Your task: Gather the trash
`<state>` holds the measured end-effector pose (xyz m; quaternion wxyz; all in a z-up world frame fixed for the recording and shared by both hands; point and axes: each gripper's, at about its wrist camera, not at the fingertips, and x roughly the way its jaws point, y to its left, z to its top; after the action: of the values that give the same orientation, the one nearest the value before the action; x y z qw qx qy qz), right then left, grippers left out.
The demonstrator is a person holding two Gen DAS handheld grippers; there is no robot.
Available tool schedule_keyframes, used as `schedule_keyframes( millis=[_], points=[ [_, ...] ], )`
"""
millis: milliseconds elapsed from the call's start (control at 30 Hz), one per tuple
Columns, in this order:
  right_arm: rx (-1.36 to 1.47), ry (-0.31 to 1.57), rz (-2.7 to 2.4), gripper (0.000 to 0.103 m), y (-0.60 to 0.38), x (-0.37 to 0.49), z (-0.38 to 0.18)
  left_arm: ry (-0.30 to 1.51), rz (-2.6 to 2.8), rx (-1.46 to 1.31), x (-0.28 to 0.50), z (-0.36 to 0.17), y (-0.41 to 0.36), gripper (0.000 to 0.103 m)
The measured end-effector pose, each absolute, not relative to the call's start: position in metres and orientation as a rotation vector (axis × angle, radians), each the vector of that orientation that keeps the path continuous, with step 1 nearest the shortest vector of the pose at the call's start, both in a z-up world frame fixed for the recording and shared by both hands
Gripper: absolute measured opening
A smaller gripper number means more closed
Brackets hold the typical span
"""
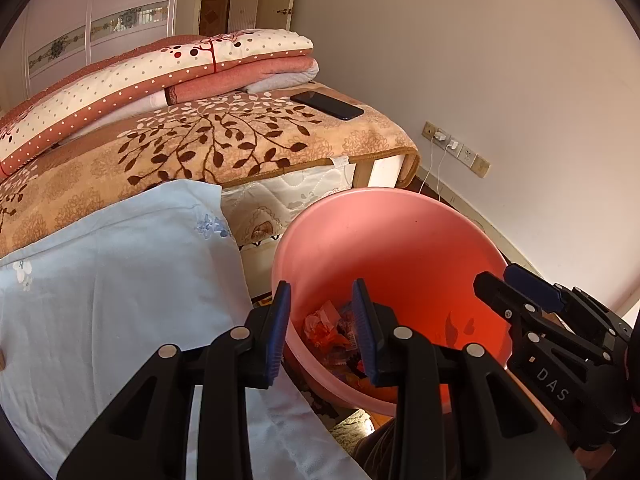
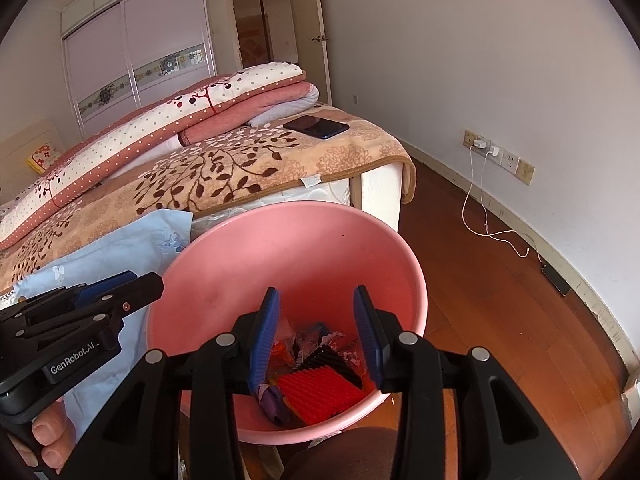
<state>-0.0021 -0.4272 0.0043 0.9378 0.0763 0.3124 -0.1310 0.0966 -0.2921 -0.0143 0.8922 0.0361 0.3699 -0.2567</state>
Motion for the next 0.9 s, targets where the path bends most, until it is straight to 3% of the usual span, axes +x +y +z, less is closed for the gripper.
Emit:
schedule_keyframes(
  millis=[233,367,900],
  points=[
    [0.158,0.629,-0.259,0.046,-0.425,-0.005,0.005,0.749,-0.533,0.078,0.093,-0.01,-0.293,0.033],
    [0.16,0.622,-0.256,0.049,-0.423,-0.006,0.006,0.724,-0.535,0.068,0.09,-0.005,-0.291,0.047],
    [0.157,0.55,-0.248,0.066,-0.414,-0.016,0.017,0.655,-0.509,0.068,0.082,0.011,-0.284,0.047]
  ],
)
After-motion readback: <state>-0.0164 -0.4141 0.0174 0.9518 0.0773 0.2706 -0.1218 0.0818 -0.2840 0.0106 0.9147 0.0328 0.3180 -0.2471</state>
